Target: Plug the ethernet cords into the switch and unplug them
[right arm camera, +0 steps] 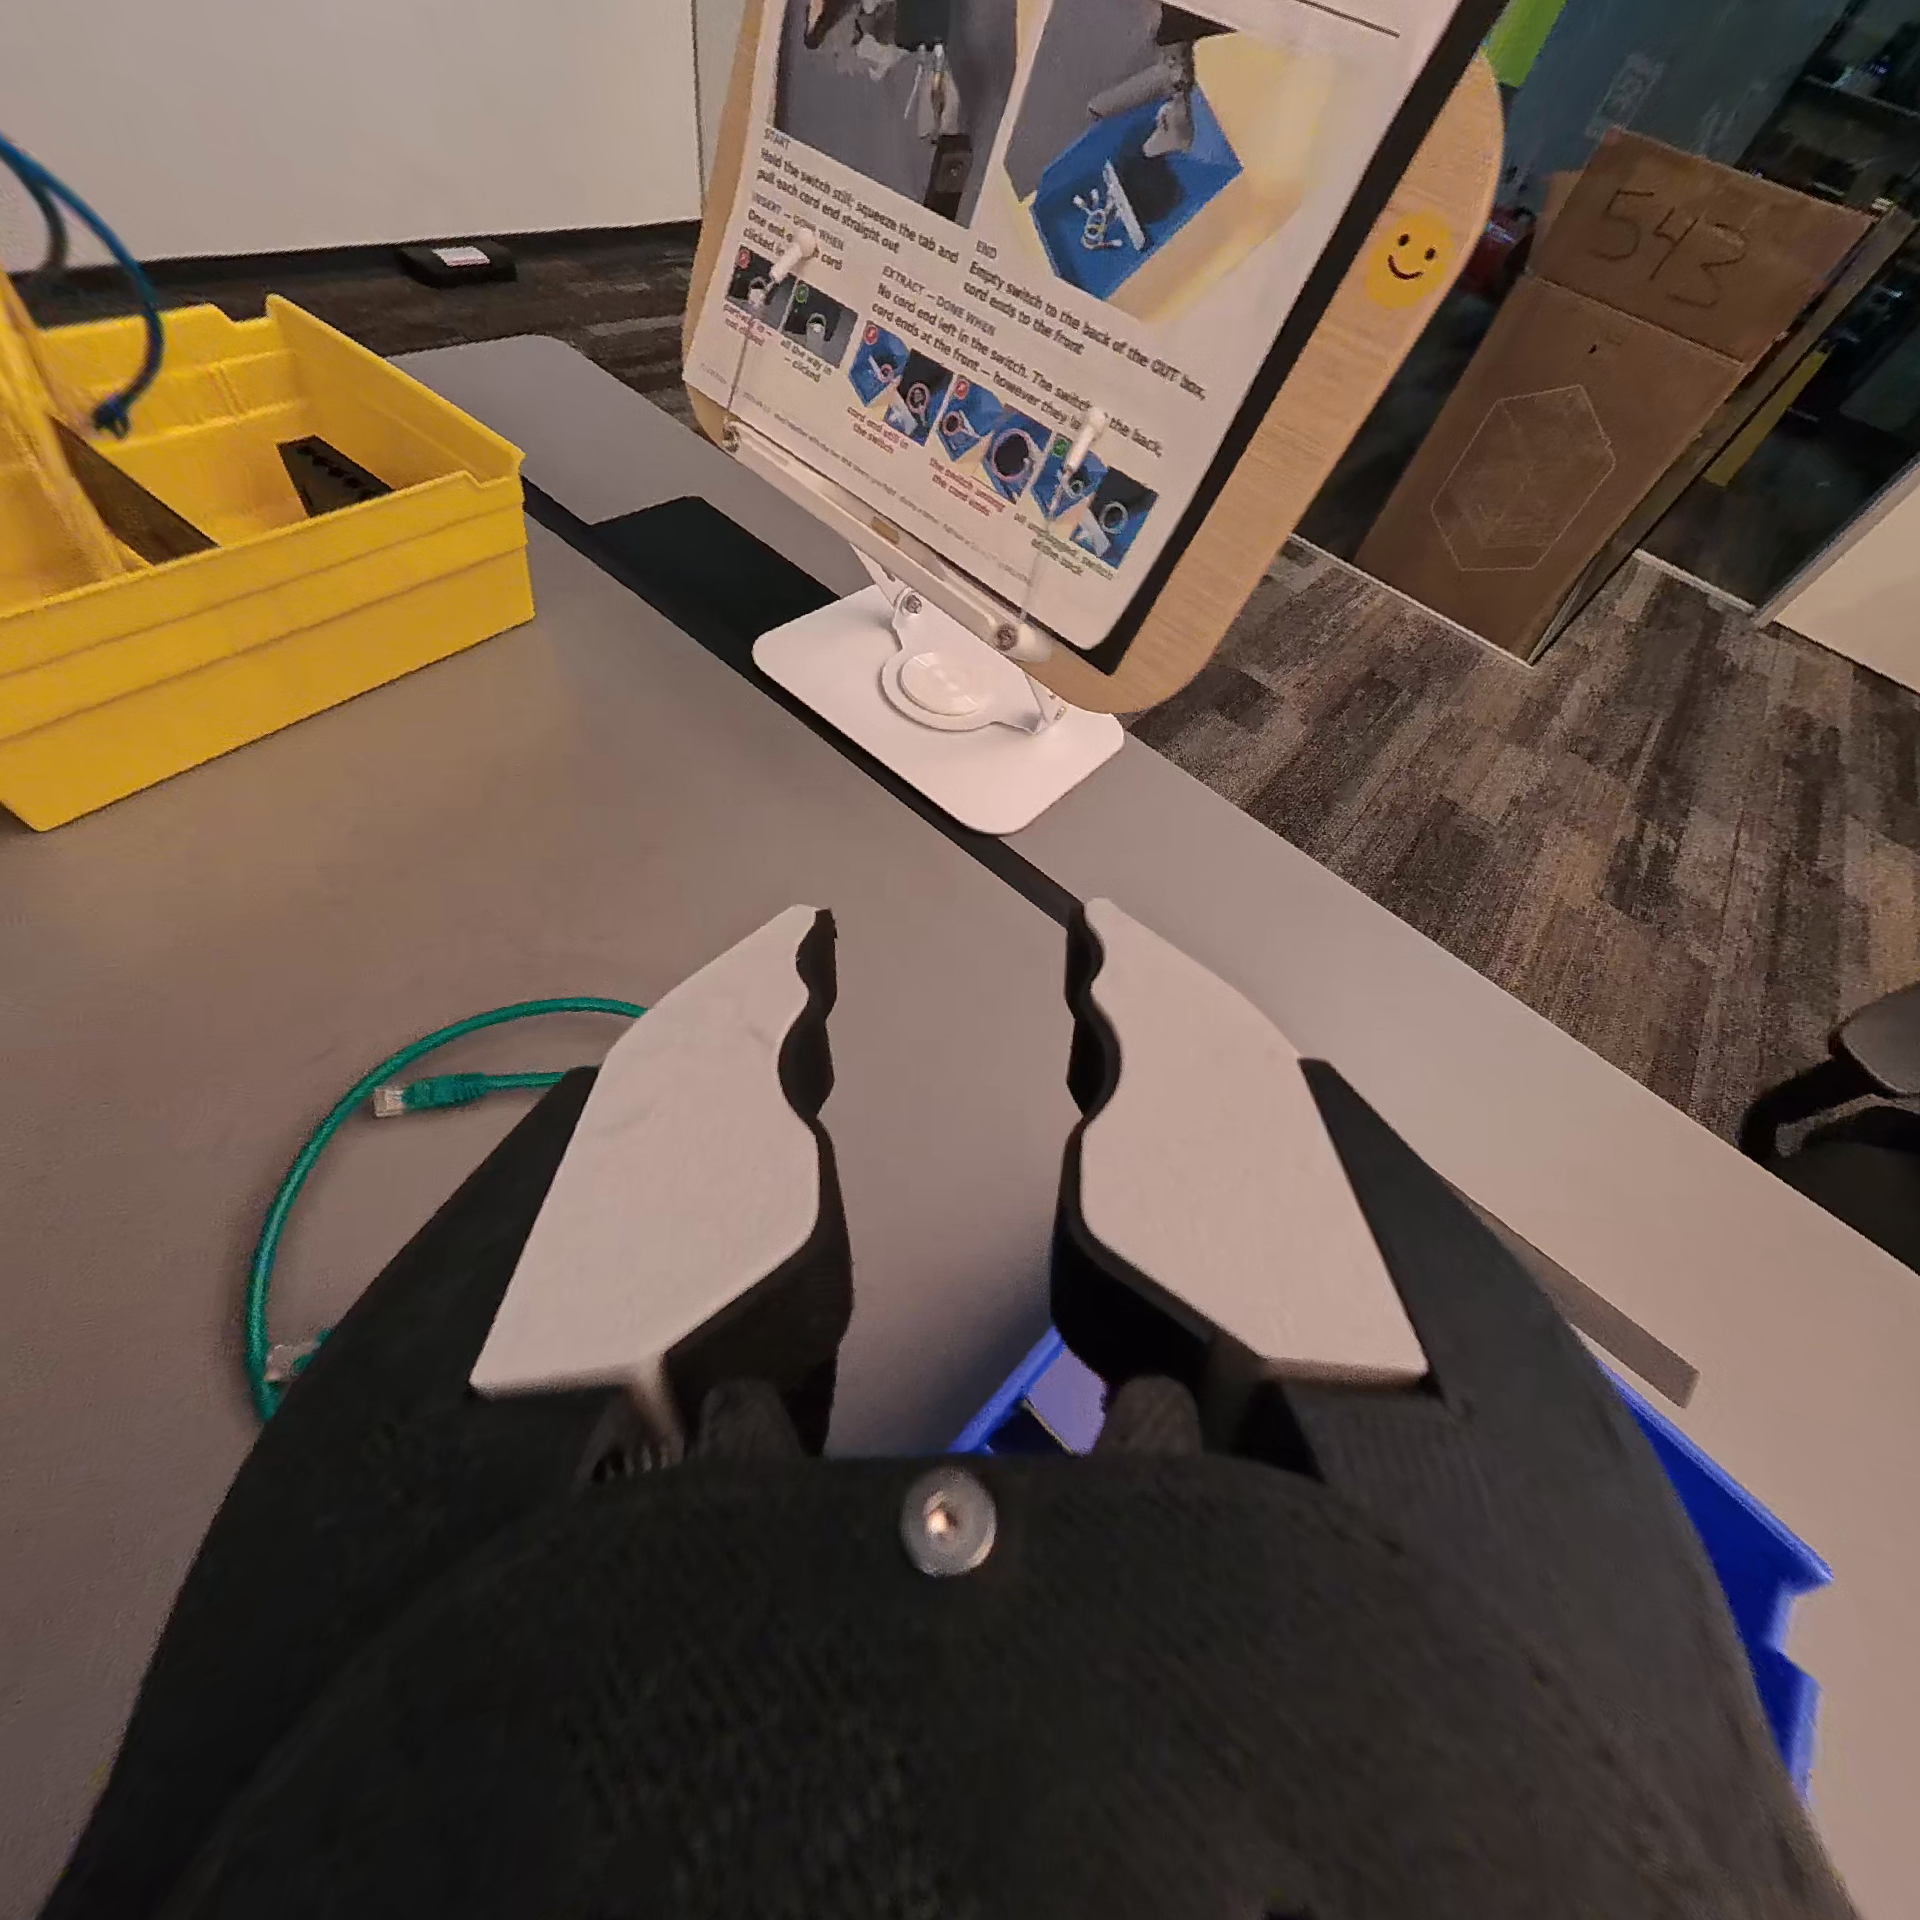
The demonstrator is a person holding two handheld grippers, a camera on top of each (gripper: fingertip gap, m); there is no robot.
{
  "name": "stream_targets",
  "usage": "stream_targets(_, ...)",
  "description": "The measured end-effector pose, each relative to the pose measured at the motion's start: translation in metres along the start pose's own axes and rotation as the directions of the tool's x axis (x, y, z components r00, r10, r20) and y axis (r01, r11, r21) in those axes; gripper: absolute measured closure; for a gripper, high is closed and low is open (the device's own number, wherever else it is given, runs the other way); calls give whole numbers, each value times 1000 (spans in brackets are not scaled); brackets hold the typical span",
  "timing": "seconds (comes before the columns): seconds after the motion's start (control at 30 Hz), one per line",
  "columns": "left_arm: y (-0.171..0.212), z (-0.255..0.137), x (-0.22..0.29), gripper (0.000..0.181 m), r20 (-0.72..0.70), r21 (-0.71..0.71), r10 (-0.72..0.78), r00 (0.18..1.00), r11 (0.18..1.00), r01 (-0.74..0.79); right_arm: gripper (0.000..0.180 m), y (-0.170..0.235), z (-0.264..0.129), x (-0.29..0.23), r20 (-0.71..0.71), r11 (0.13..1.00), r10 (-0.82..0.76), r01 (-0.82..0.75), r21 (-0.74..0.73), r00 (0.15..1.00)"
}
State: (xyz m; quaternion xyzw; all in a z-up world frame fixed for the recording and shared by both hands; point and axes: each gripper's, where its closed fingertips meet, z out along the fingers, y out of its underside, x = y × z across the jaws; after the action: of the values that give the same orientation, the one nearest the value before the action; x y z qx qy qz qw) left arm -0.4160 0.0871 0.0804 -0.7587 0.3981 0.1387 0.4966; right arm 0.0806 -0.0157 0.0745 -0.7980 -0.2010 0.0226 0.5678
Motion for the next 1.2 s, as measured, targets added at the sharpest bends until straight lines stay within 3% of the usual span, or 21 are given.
stream_targets(0.03, -7, -9, -6, 180, 30, 47, -23, 999, 999, 22, 137, -2, 3, -5, 15, 1000, -1, 1, 7, 1000)
stream_targets(0.17, -40, -44, -17, 180, 59, 250, -113, 992, 964, 95, 138, -19, 18, -38, 109, 998, -24, 18, 60, 994)
stream_targets(0.4, -78, -79, -12, 180, 64, 426, -145, 987, 899, 104, 128, -54, 47, -132, 325, 981, -94, 33, 189, 941)
stream_targets(0.67, -128, -147, 20, 180, -54, 686, -115, 992, 717, 121, 112, -56, 78, -204, 428, 969, -150, 46, 243, 891)
stream_targets(0.9, -149, -163, 49, 180, -122, 727, -57, 991, 675, 128, 109, -51, 80, -256, 571, 959, -194, 31, 283, 797)
stream_targets(1.07, -161, -166, 69, 180, -188, 747, -1, 982, 649, 144, 112, -60, 72, -261, 597, 939, -196, -26, 343, 778)
stream_targets(1.2, -165, -165, 79, 181, -209, 749, 44, 977, 649, 132, 117, -66, 71, -258, 480, 876, -339, 86, 474, 809)
